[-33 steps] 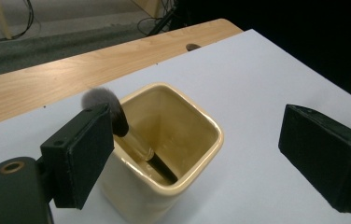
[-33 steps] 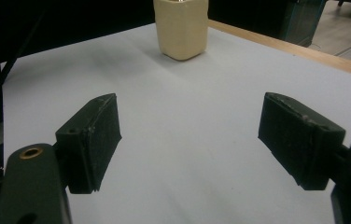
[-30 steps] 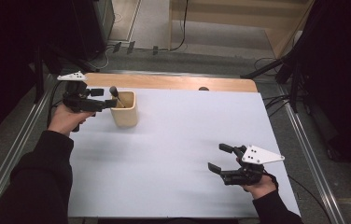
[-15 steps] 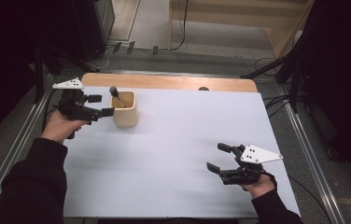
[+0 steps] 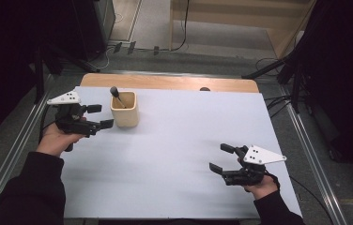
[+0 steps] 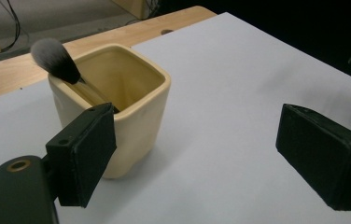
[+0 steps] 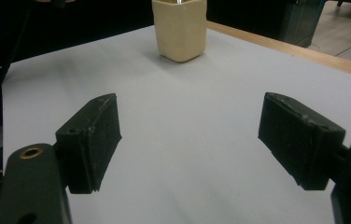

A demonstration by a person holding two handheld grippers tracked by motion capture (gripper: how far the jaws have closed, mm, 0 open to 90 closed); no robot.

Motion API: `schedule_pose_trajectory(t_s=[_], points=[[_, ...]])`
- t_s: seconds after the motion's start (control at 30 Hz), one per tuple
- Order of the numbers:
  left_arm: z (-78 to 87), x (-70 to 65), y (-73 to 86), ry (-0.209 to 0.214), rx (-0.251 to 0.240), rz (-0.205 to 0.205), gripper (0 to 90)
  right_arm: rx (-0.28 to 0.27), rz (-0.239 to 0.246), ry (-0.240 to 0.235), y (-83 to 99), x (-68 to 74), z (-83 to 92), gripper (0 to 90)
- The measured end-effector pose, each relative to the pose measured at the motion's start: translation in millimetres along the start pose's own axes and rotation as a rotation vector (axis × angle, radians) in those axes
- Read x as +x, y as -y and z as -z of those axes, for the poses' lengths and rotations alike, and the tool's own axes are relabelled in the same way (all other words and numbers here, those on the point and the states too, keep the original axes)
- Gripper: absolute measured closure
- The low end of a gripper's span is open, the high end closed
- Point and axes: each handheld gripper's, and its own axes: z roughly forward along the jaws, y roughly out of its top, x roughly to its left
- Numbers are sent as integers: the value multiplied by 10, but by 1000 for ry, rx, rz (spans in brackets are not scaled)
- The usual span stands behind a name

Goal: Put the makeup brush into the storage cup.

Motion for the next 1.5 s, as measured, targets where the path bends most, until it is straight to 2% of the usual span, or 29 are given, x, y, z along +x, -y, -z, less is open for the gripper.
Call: schedule_pose_trajectory(t_s=[0.03,0.13,0.17,0.3,0.37,0.67,1.23,1.37,1.5], points=[[-8,-48,27,3,13,-15,133,-2,1,0,-1,-1,3,220],[-13,-98,54,17,12,-17,133,-3,-2,1,-2,-1,7,220],[-13,-153,80,23,8,-28,133,-5,-4,3,-2,-4,10,220],[-16,-224,123,42,-2,-27,133,-12,-3,4,-2,-8,20,220],[-28,-294,165,55,9,-36,133,-12,-3,4,-1,-5,25,220],[-48,-446,286,89,25,-50,133,-9,-18,3,9,-23,34,220],[26,-711,571,94,82,-111,136,21,-25,3,21,-27,23,220],[22,-741,618,91,107,-125,136,27,-20,0,23,-25,20,220],[31,-768,647,94,111,-131,136,32,-18,2,25,-26,18,220]])
